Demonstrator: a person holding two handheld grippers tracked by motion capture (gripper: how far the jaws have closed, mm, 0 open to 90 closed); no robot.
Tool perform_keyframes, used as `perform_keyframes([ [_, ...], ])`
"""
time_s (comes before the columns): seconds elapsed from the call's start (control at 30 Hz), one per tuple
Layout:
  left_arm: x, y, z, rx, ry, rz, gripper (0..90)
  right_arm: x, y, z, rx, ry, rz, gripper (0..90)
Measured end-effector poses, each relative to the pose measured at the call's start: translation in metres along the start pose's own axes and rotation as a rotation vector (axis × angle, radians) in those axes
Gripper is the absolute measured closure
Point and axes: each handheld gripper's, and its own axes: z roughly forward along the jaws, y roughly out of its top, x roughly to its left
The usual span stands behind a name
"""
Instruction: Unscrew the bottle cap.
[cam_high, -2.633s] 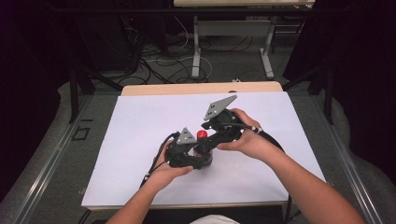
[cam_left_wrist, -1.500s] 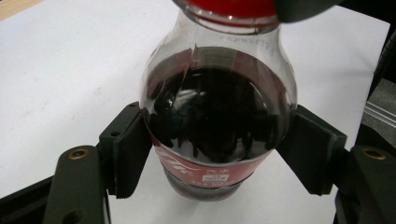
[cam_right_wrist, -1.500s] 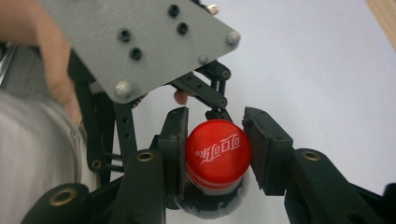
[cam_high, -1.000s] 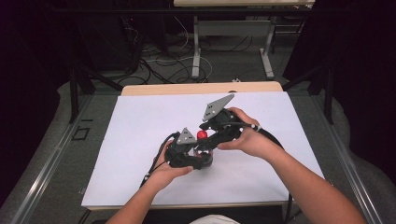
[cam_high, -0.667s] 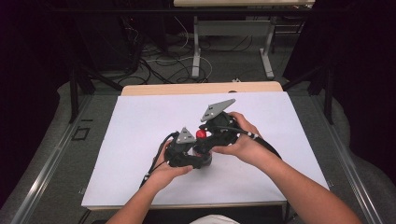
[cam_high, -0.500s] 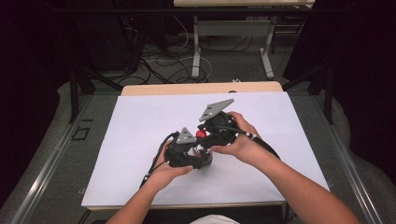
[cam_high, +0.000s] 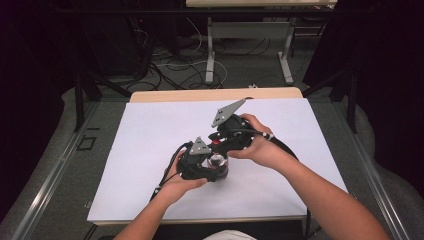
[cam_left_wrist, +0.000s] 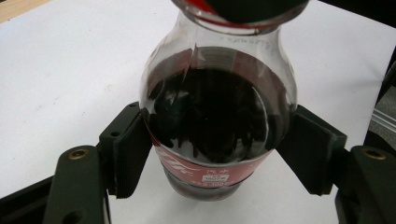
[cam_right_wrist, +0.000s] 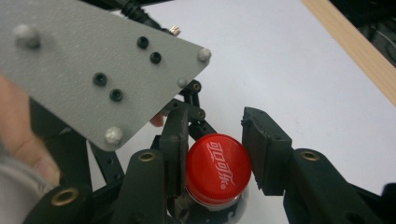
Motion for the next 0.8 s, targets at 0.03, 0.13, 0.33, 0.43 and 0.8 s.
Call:
perform_keyframes([
  [0.03, 0.000, 0.000, 0.000, 0.001, 0.000, 0.003, 30.5, -0.001, 0.000, 0.000, 0.005, 0.014, -0.007, 61.8],
  [0.13, -0.002, 0.000, 0.000, 0.006, -0.010, 0.006, 30.5, -0.005, 0.002, -0.001, 0.022, 0.064, -0.088, 61.8],
  [0.33, -0.005, 0.001, 0.001, -0.007, -0.031, 0.010, 30.5, -0.014, 0.002, -0.005, 0.037, 0.160, -0.139, 61.9],
  [0.43, -0.005, 0.001, 0.000, 0.002, -0.032, 0.022, 30.5, -0.018, 0.001, -0.006, 0.033, 0.185, -0.135, 61.9],
  [0.8, 0.000, 0.000, -0.001, 0.009, -0.017, 0.016, 30.5, -0.009, -0.001, -0.005, 0.003, 0.095, -0.094, 46.2],
])
